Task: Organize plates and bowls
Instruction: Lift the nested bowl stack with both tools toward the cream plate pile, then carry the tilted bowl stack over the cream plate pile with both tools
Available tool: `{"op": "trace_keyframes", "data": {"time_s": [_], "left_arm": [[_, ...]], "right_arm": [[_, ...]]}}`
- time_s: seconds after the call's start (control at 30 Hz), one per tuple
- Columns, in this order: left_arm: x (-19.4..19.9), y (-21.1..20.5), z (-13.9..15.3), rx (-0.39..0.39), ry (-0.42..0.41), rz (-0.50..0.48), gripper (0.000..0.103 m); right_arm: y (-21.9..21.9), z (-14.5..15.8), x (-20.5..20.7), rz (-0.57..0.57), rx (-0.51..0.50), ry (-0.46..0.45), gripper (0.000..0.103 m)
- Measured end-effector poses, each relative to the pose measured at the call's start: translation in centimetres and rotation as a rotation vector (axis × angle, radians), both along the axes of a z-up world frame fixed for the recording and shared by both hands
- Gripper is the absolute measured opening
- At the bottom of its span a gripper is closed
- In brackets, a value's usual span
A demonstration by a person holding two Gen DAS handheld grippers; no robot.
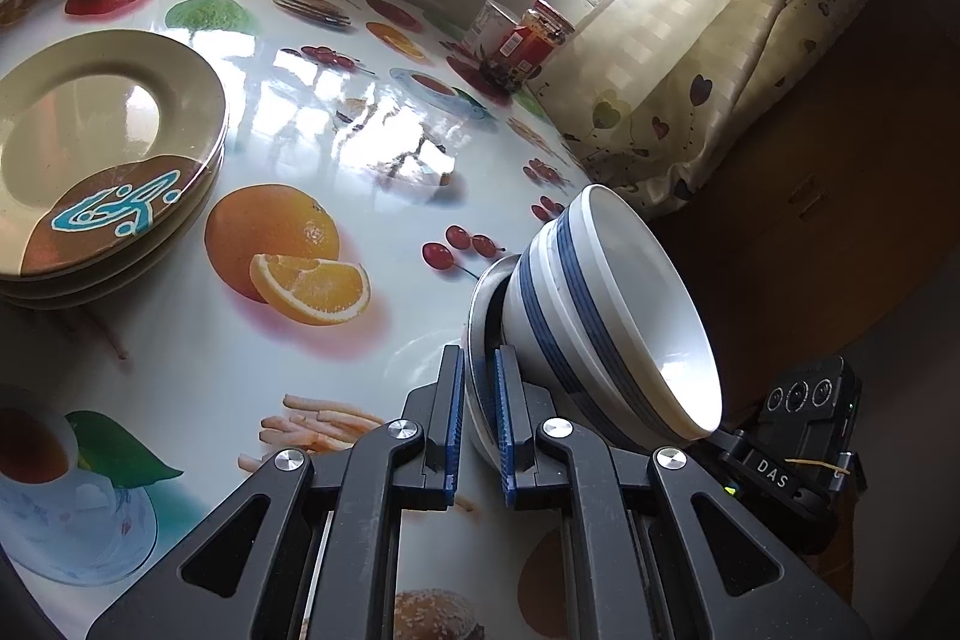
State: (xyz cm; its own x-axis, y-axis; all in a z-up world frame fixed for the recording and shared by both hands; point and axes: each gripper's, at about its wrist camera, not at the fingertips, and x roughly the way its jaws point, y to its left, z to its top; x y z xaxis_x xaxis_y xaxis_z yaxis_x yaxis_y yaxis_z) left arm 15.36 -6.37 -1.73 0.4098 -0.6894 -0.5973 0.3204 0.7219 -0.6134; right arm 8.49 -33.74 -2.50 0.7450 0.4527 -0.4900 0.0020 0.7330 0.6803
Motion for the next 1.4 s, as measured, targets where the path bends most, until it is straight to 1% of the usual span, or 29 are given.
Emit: {"op": "trace_keyframes", "data": {"time_s": [0.47,1.03,1.4], "left_arm": [[-0.4,0.7,0.6,-0.022,-0.01,0.011,0.009],[-0.6,1.7,2.9,-0.025,-0.047,0.03,0.009],[-0.6,2.8,3.7,-0.021,-0.059,0.054,0.009]], "right_arm": [[0.2,0.8,-0.1,0.009,0.009,-0.016,0.012],[0.7,3.1,0.6,0.021,0.013,-0.047,0.012],[1.3,4.1,1.5,0.041,0.007,-0.056,0.012]]}}
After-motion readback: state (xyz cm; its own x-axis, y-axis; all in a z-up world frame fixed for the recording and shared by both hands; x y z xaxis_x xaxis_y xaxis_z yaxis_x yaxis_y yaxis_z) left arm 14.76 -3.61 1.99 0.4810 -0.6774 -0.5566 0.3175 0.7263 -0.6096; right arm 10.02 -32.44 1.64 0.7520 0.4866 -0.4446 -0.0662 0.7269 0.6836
